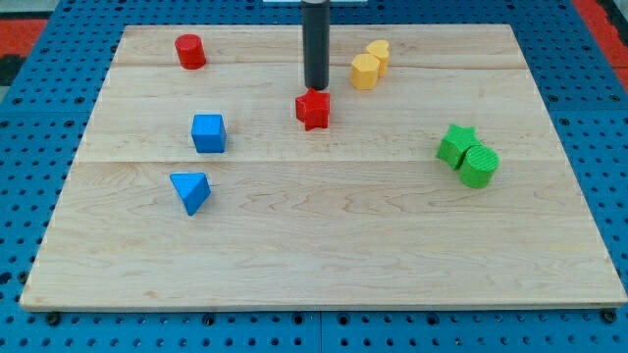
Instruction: Push the red star horizontally to the right side of the blue cube
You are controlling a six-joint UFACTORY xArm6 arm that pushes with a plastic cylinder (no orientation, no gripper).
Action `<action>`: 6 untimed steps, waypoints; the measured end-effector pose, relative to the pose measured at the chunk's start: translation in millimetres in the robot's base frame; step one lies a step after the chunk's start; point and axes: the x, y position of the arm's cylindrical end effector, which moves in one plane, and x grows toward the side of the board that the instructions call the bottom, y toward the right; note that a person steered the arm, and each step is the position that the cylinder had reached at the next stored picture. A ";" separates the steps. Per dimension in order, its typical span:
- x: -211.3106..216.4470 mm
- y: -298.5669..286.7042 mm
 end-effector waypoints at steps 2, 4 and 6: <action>46.2 0.0; 68.2 8.2; -4.7 65.0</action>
